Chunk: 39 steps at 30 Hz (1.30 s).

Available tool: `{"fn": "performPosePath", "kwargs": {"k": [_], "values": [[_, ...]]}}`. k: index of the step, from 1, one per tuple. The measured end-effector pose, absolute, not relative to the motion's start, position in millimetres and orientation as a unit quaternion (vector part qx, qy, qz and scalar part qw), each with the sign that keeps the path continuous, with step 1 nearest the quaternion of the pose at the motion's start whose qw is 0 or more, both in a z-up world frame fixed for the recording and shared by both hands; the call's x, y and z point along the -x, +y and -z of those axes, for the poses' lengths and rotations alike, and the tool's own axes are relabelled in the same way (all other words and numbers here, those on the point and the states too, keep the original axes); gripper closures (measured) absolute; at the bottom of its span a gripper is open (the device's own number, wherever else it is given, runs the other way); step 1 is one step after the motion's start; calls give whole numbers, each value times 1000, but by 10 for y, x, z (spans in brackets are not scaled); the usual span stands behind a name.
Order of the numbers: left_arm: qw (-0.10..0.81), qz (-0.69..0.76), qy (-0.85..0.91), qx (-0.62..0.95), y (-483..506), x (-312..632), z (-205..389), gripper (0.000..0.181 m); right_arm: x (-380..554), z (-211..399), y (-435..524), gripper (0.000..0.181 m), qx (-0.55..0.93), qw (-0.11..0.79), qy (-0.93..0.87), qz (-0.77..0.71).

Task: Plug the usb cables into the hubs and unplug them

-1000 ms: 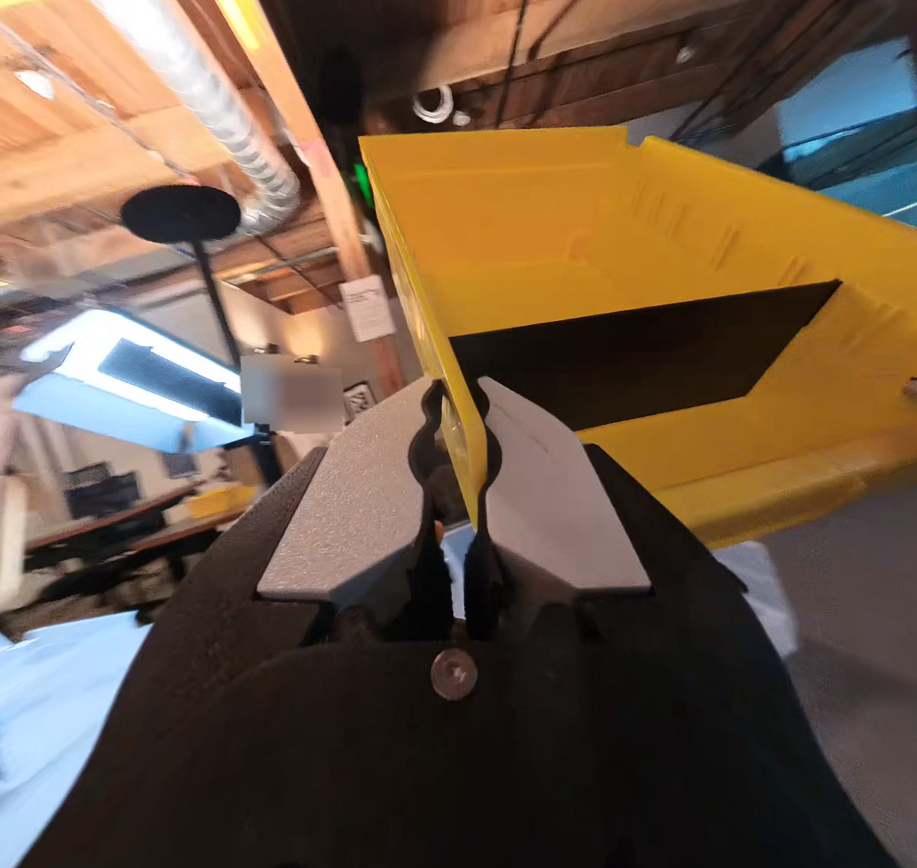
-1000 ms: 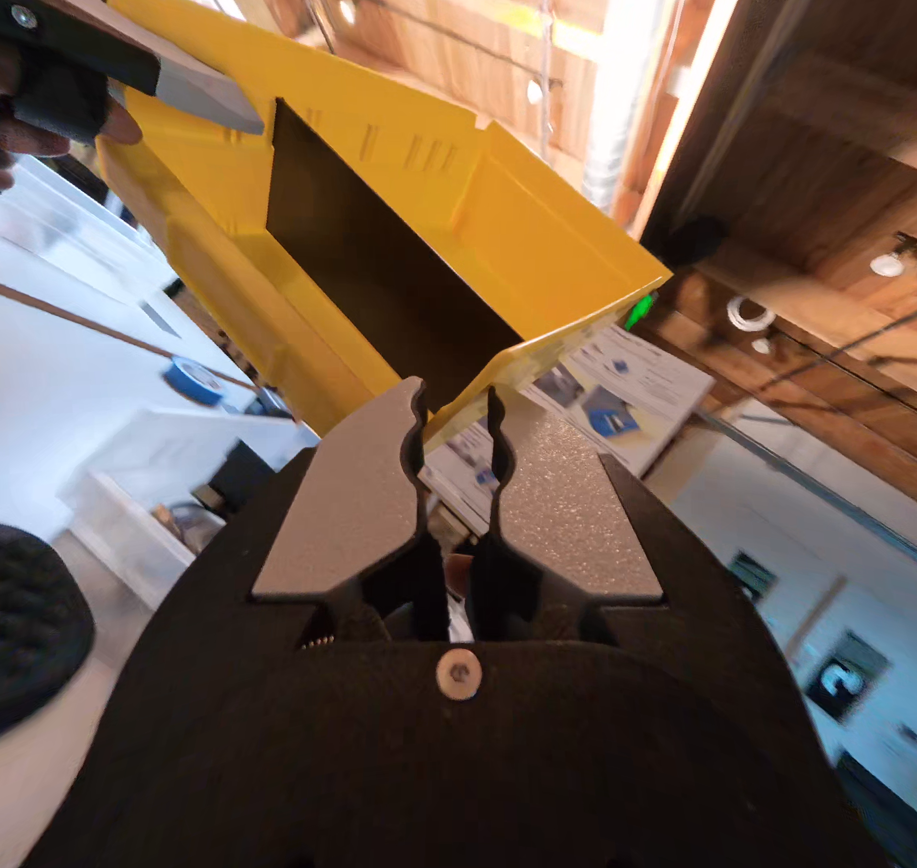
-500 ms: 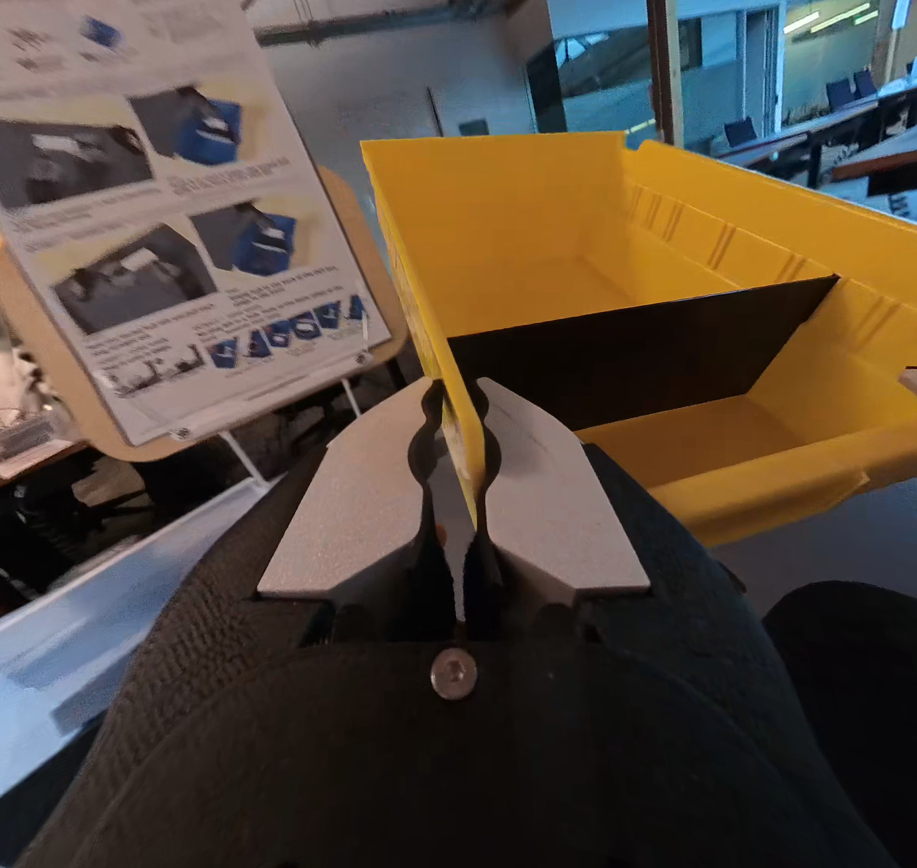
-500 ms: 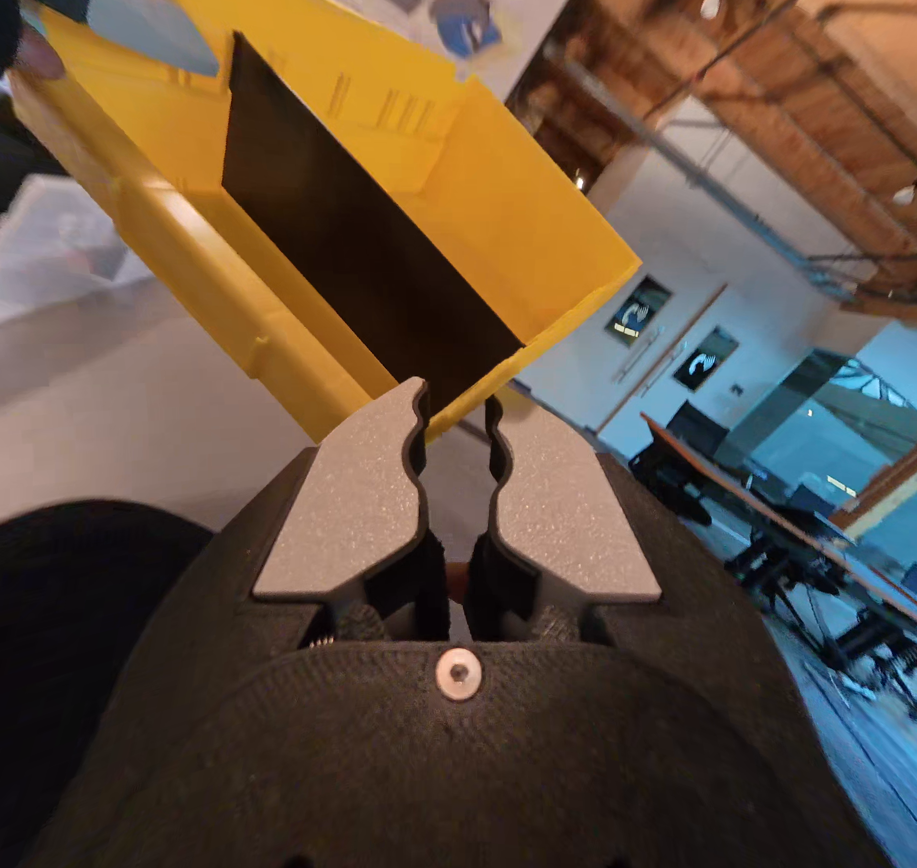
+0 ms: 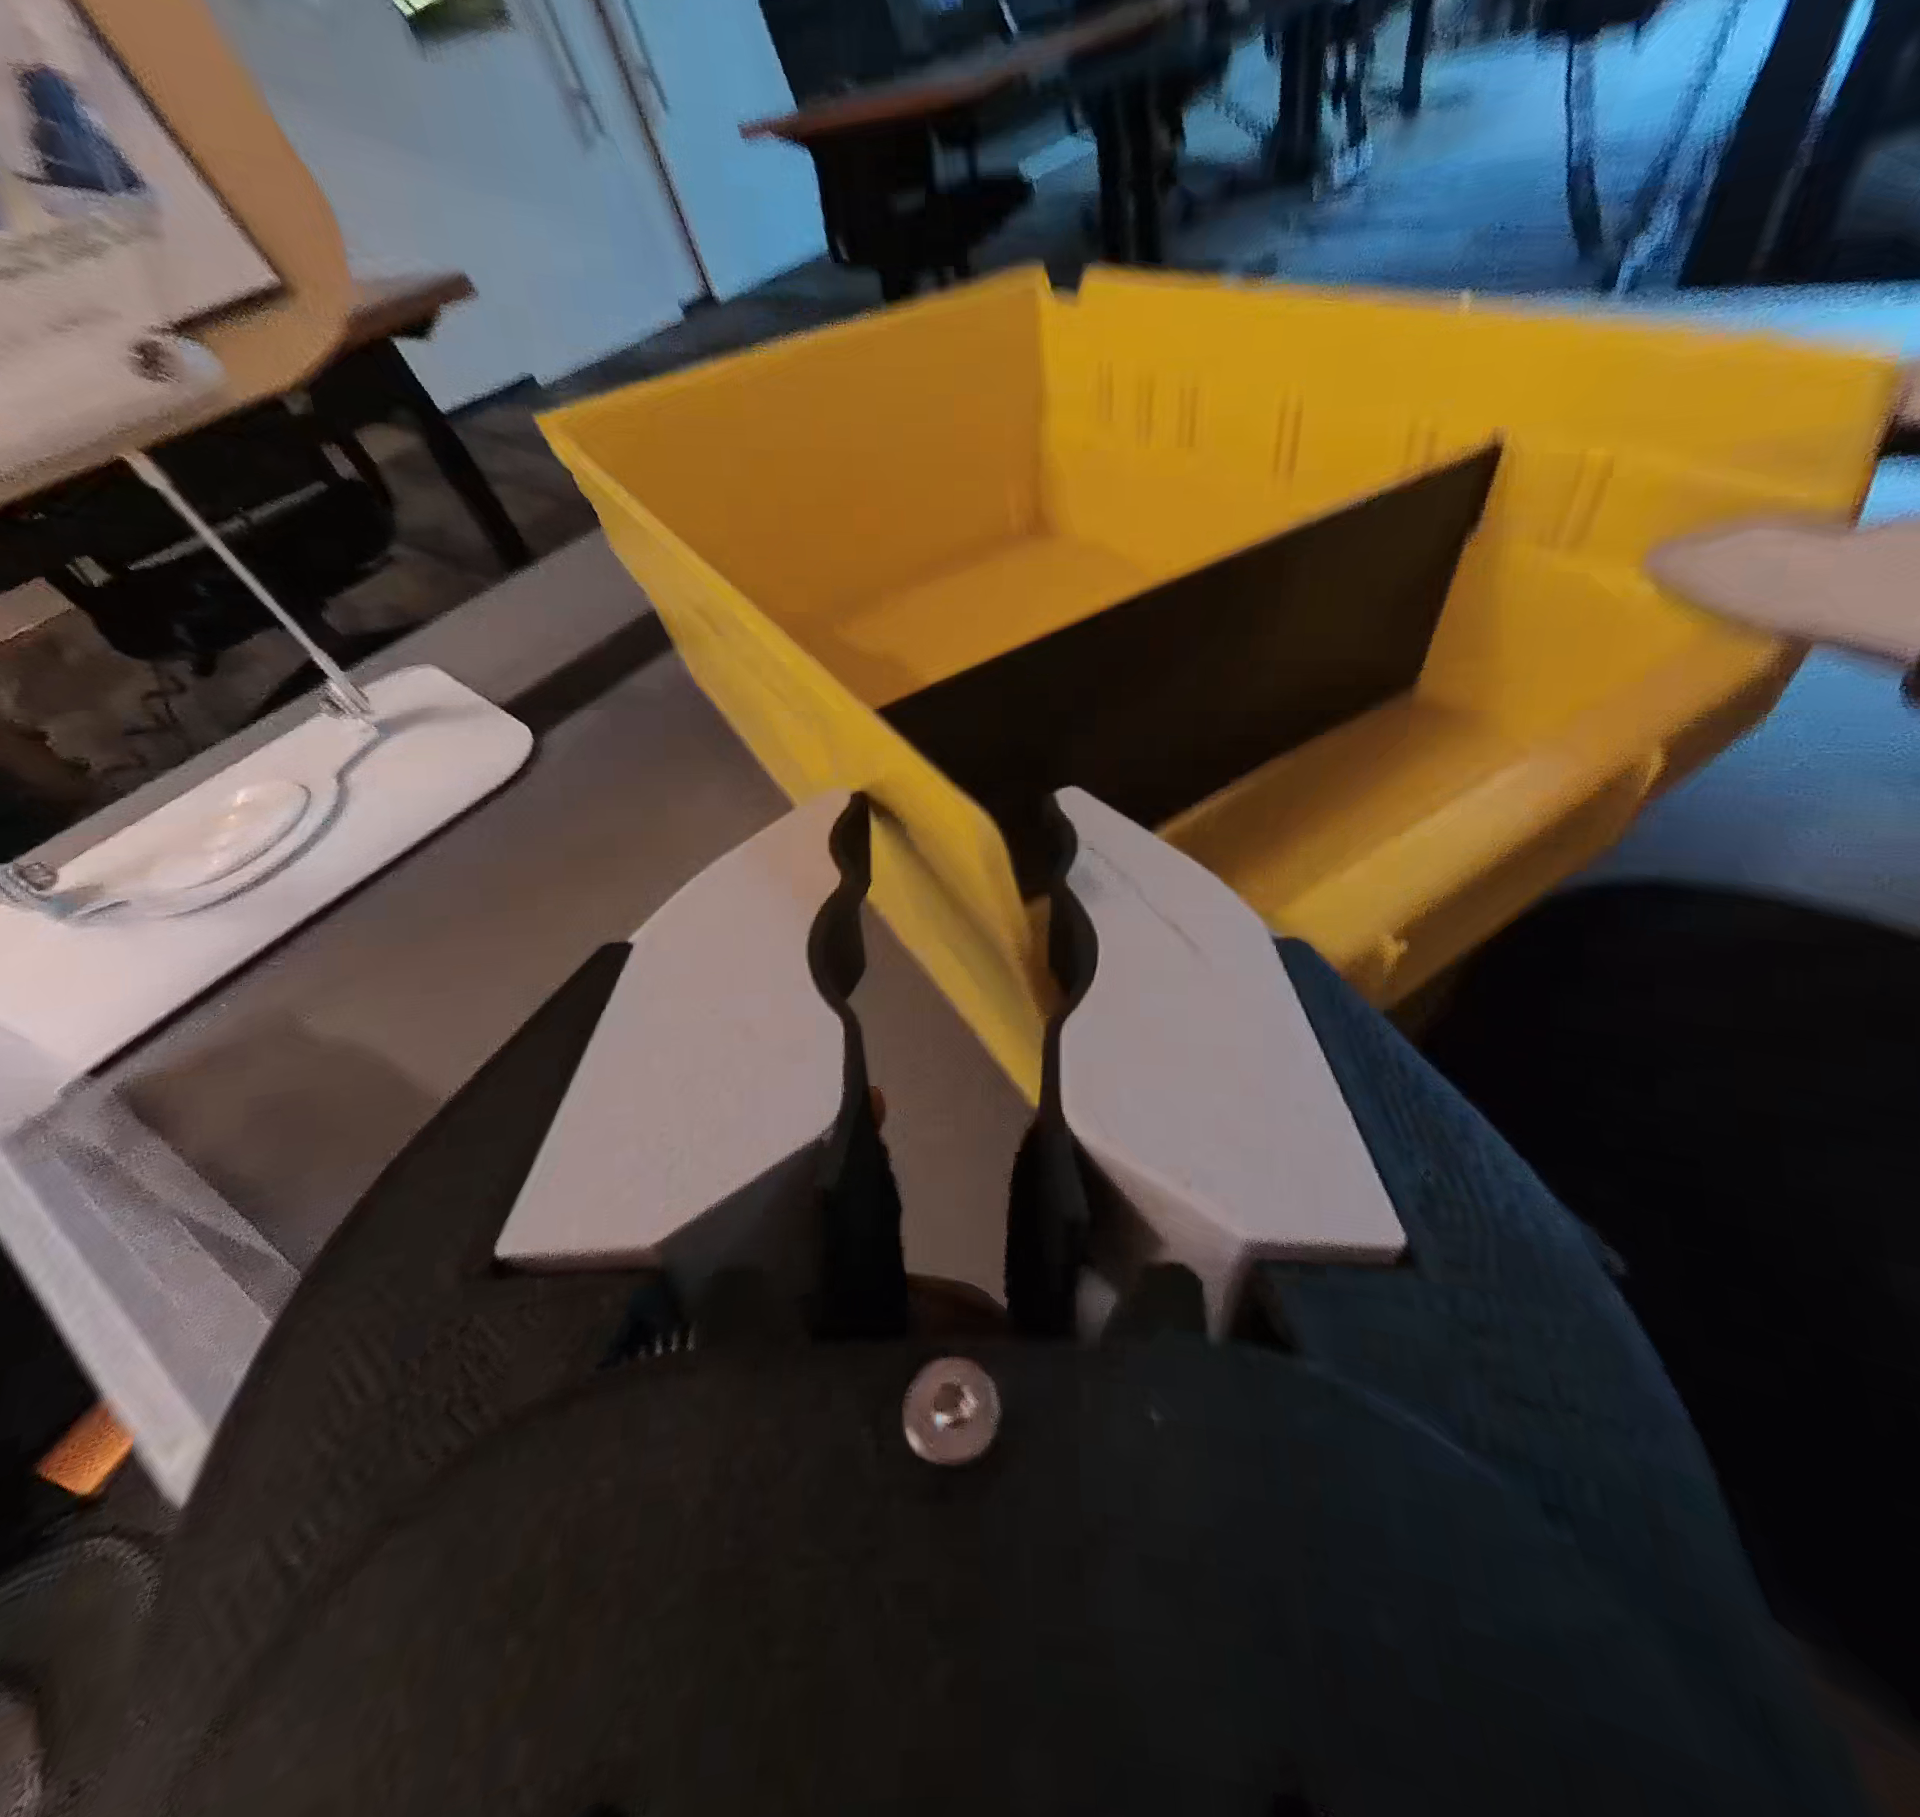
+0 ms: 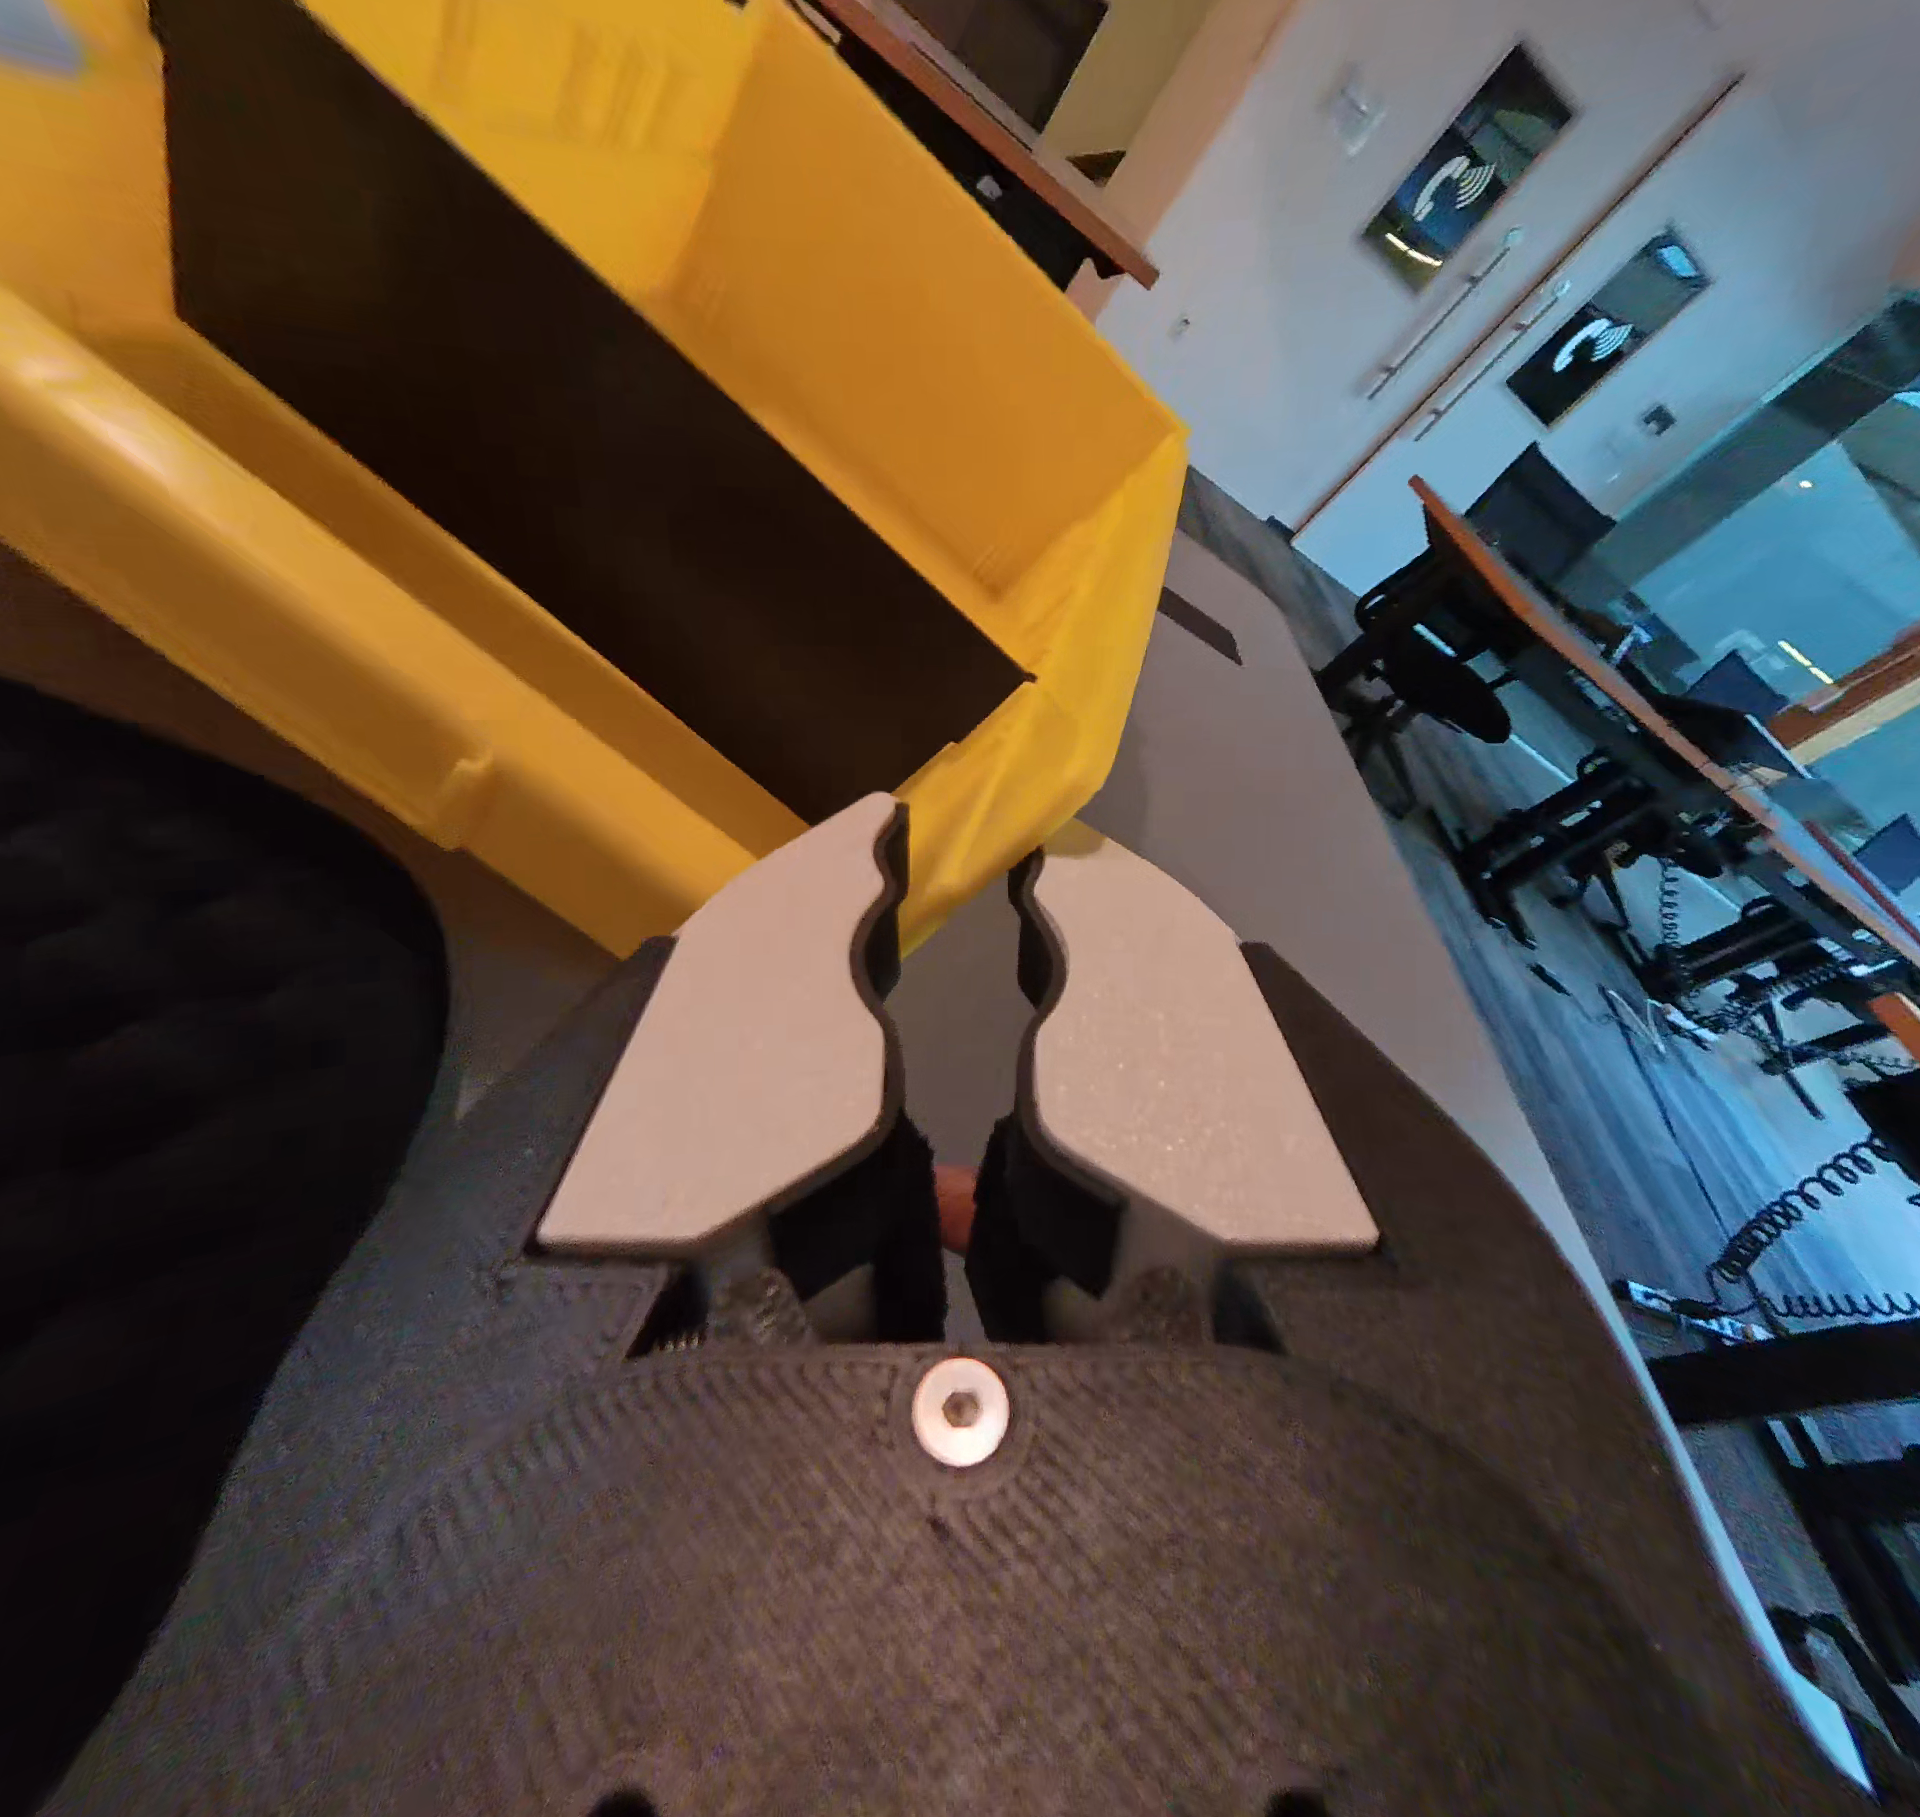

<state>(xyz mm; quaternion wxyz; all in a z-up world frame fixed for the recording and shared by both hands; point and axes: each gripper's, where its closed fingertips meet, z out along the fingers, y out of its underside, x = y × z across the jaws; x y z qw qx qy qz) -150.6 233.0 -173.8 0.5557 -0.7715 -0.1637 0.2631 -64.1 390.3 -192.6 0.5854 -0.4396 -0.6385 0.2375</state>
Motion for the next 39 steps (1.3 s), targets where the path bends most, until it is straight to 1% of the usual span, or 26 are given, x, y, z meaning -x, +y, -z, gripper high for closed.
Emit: {"fn": "performPosePath", "kwargs": {"k": [1,2,3,4,5,7,9,11,12,14,17,18,20,22,24,29,31,32,33,34,39], "values": [[531,-257,-145,794,2344,1481,1838,143,643,1916,3911,164,437,589,-638,-236],[506,-241,-130,818,2356,1435,1928,130,645,1912,3900,164,427,591,-641,-238],[492,-235,-126,829,2347,1406,1938,118,648,1919,3881,158,415,591,-649,-241],[492,-243,-120,827,2322,1382,1857,109,647,1914,3872,151,404,593,-652,-244],[497,-257,-109,821,2281,1348,1735,104,639,1884,3865,141,398,597,-650,-250],[501,-292,-80,811,2133,1253,1471,98,616,1759,3855,123,389,607,-641,-263],[493,-337,-55,800,1884,1145,1257,97,593,1560,3766,102,355,624,-638,-278],[464,-399,-24,791,1564,1101,1152,99,568,1343,3528,90,280,646,-649,-290],[441,-422,-11,792,1396,1103,1167,101,560,1287,3374,88,235,651,-663,-285],[394,-436,0,809,1090,1112,1328,102,579,1336,3083,82,160,641,-708,-249],[334,-419,-11,844,724,1073,1672,104,665,1701,2846,70,101,590,-785,-159],[318,-424,-14,848,635,1064,1744,104,695,1818,2820,70,95,577,-800,-135],[282,-440,-5,852,503,1074,1869,104,733,1929,2756,87,82,569,-810,-118],[265,-448,-11,854,433,1124,1963,104,746,1945,2698,95,68,568,-813,-111],[245,-446,-5,861,401,1179,2070,104,769,1988,2703,106,65,560,-821,-94],[193,-469,17,862,410,1473,2192,111,876,2098,2734,120,49,529,-846,-38],[164,-474,18,865,381,1596,2251,120,929,2172,2736,130,57,507,-860,-34],[152,-476,16,866,354,1643,2259,130,946,2210,2730,137,60,495,-866,-33],[142,-462,24,875,335,1645,2309,137,958,2249,2728,147,62,486,-871,-32],[147,-445,21,883,337,1622,2352,147,975,2274,2738,150,64,484,-872,-29],[138,-436,-6,889,19,1616,2351,146,974,2273,3107,150,101,507,-856,28]]}}
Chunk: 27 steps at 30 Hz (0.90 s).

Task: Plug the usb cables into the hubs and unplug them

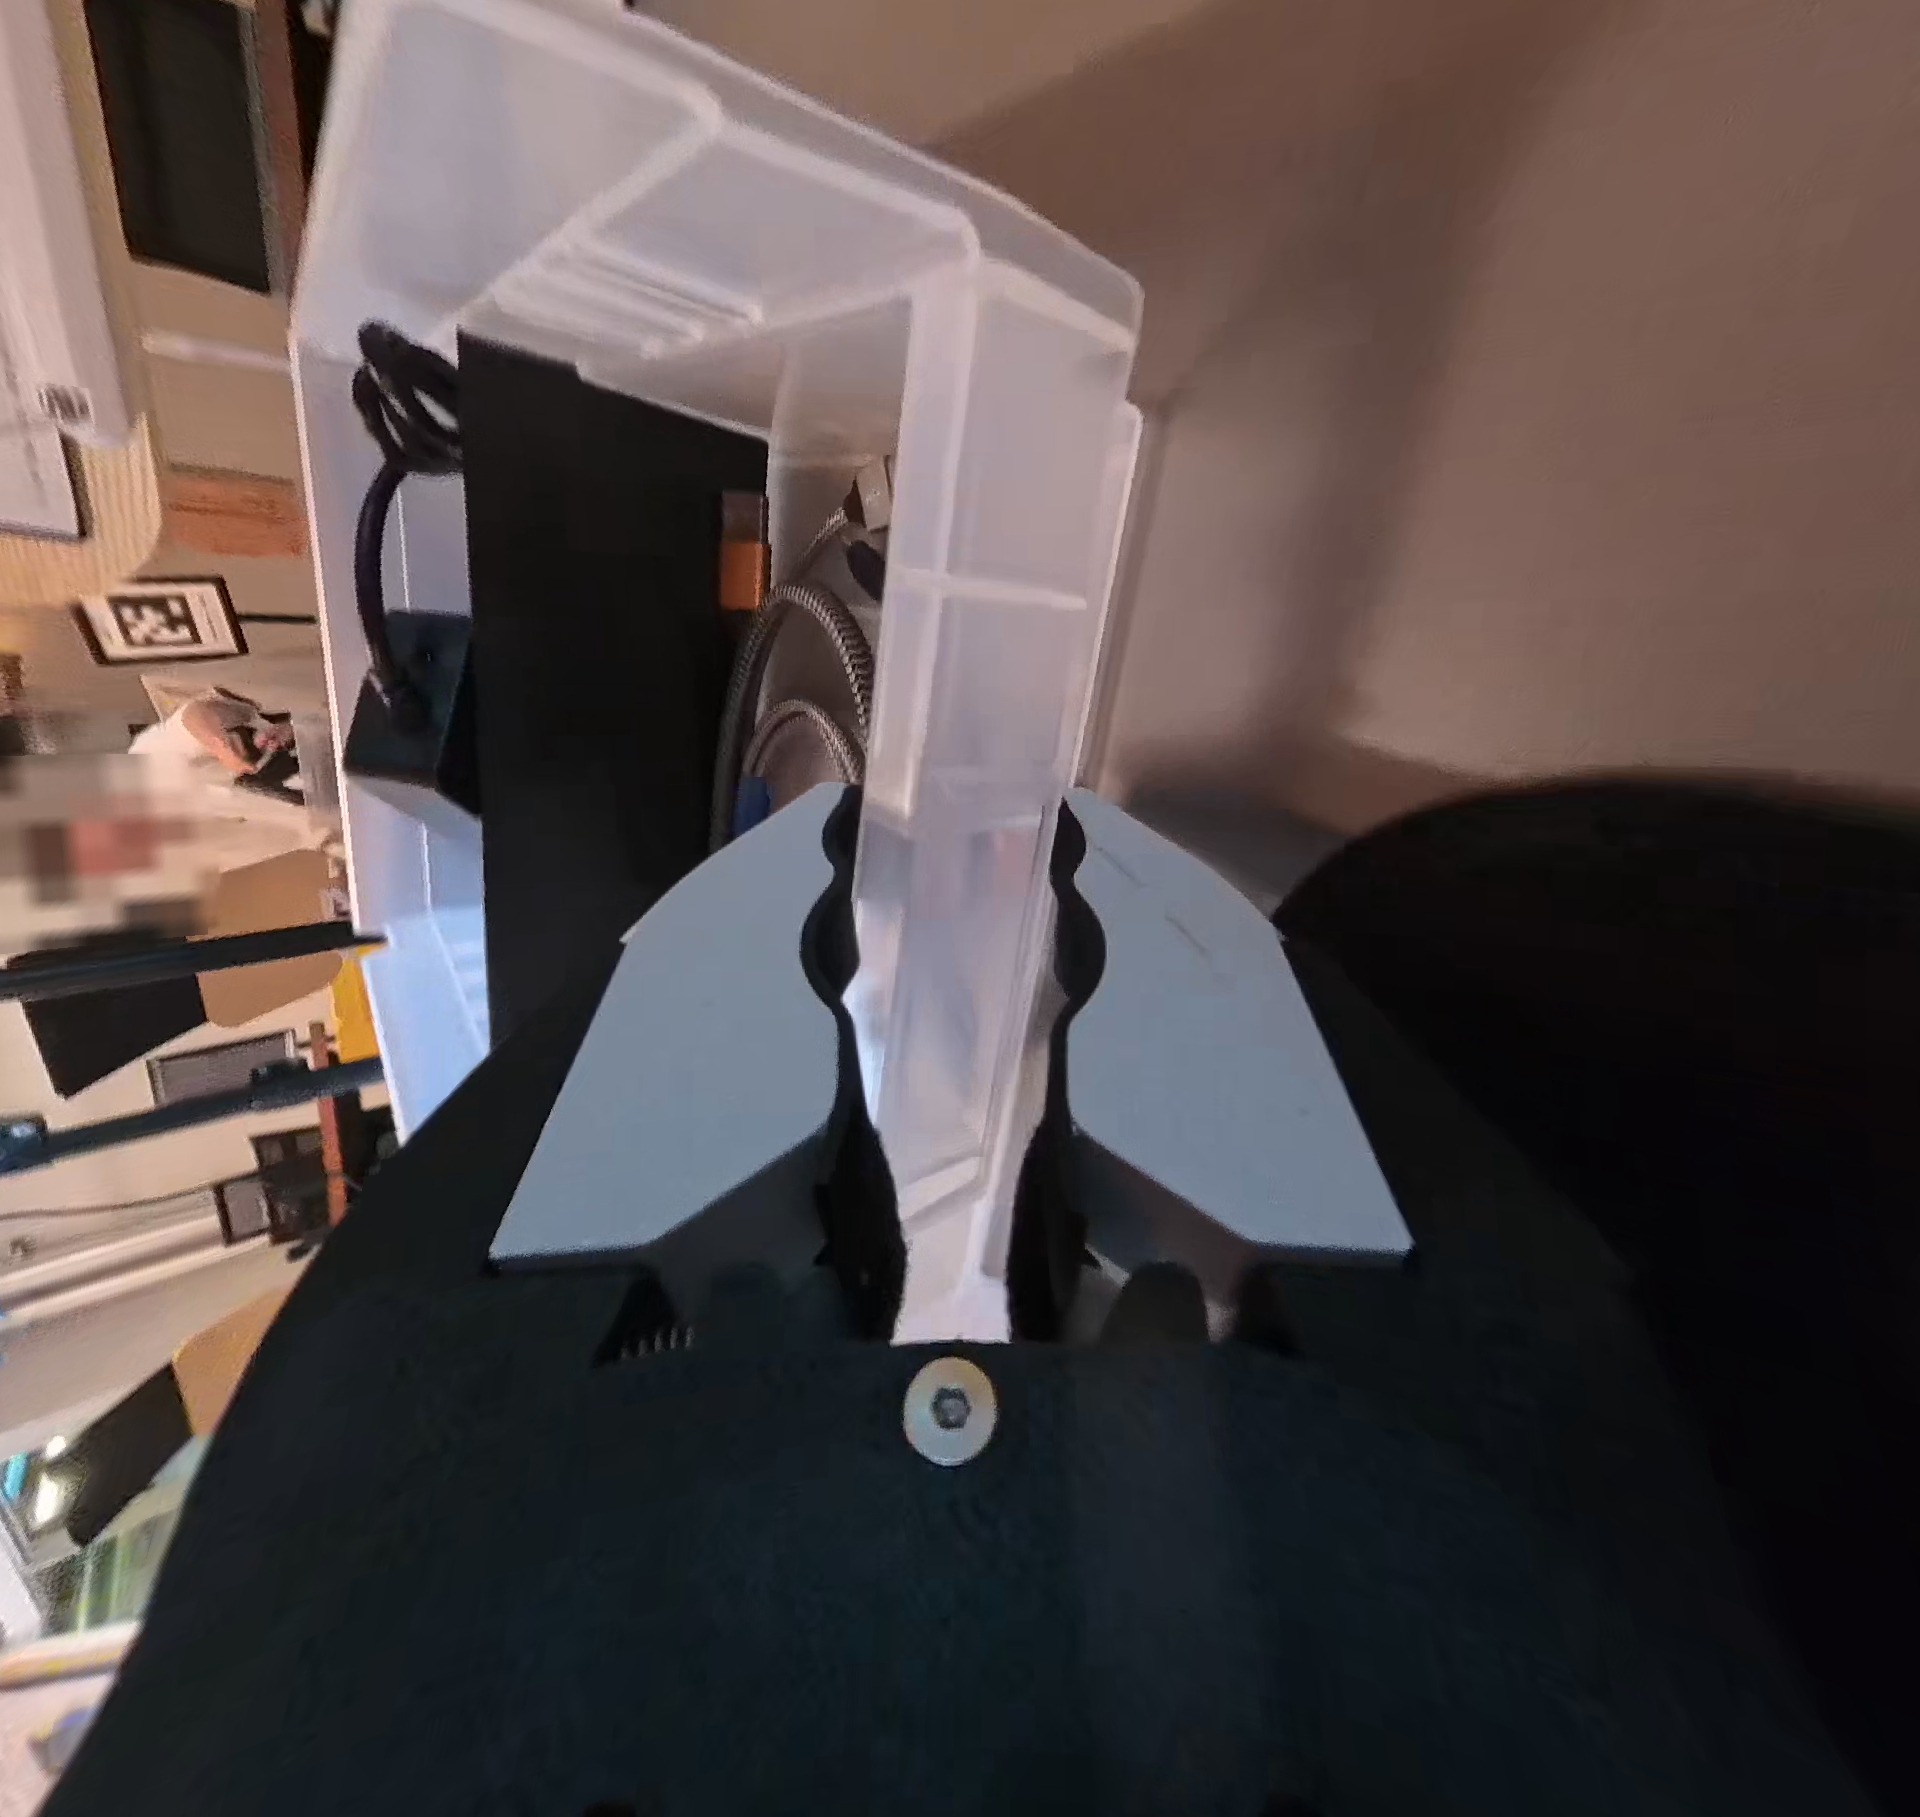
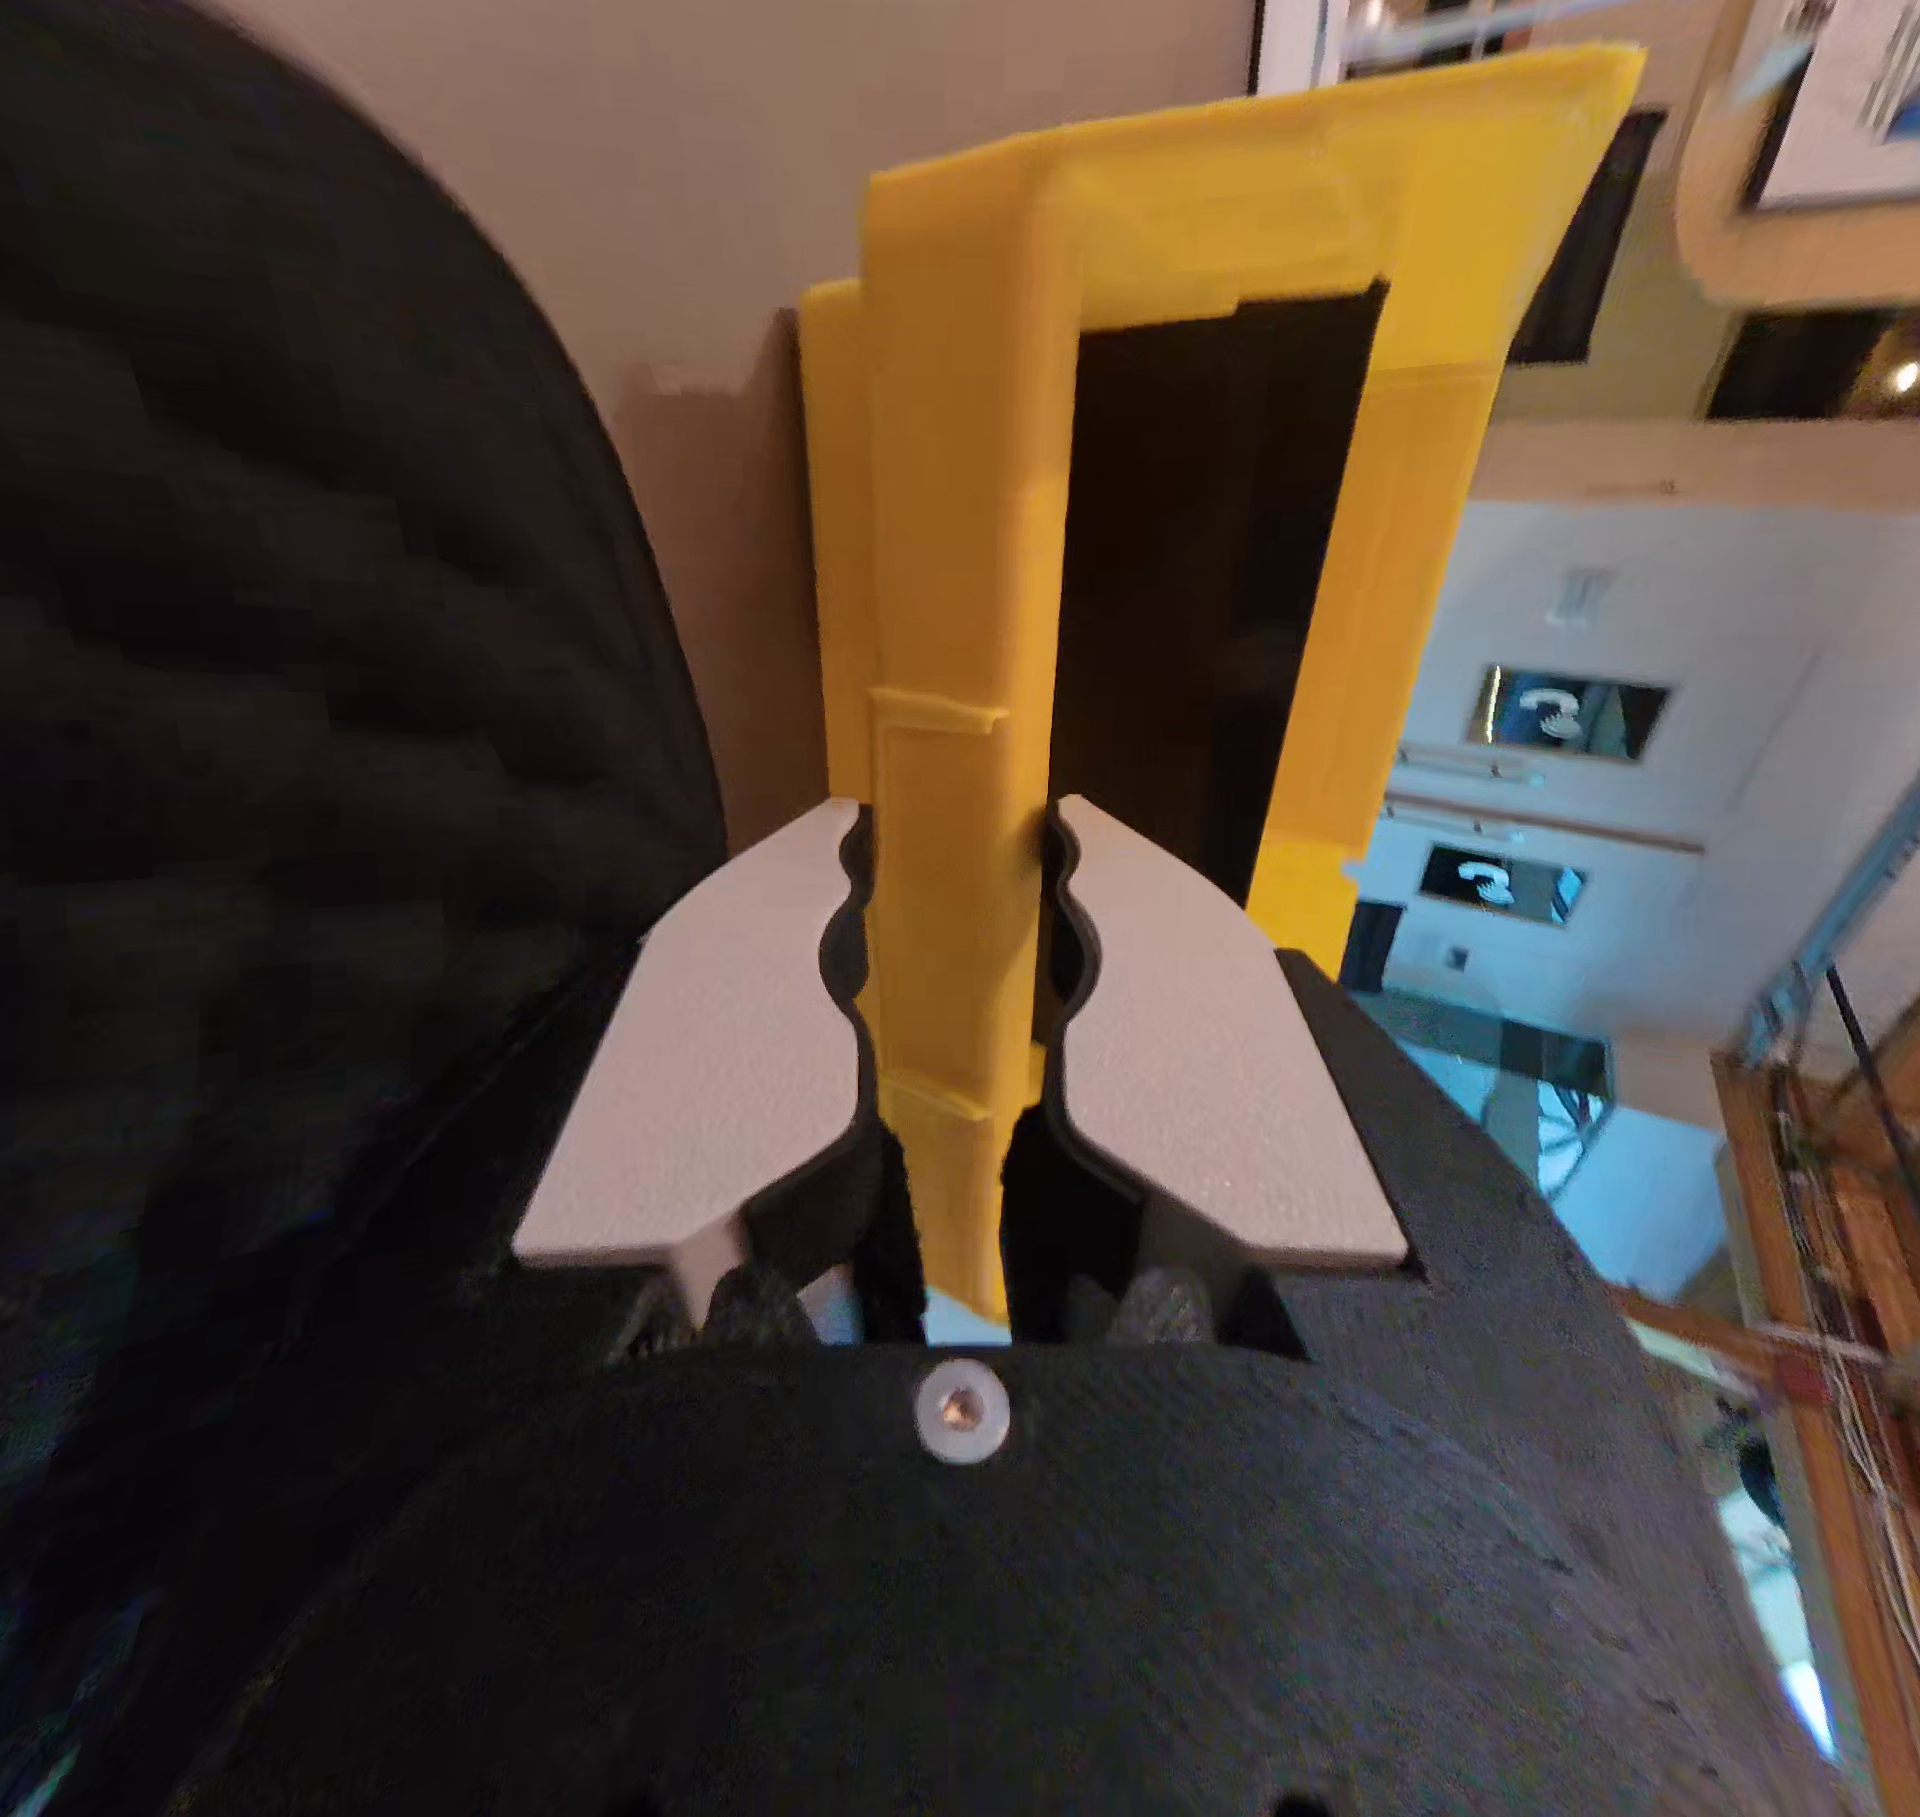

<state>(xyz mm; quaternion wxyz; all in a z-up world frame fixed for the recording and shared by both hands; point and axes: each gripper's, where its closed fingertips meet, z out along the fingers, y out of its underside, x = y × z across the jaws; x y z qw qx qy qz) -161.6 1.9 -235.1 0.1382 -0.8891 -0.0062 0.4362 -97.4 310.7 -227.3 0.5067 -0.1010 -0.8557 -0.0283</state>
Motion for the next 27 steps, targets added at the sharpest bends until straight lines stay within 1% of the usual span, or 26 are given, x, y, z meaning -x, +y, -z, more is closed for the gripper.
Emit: {"fn": "performPosePath", "kwargs": {"k": [6,9,13,16,20,27], "values": [[113,-431,-44,894,-630,1579,2349,145,783,2277,3645,149,137,508,-847,78],[70,-436,-64,895,-975,1510,2358,144,696,2275,3763,149,152,514,-841,78],[50,-436,-96,894,-1374,1357,2357,144,600,2274,3902,148,180,516,-833,85],[15,-420,-110,901,-1648,1230,2361,144,522,2275,4029,148,203,513,-829,97],[-31,-398,-99,912,-1862,1080,2367,145,399,2277,4191,148,224,508,-825,106],[-76,-364,-107,922,-2172,737,2372,145,169,2283,4399,148,232,487,-834,117]]}}
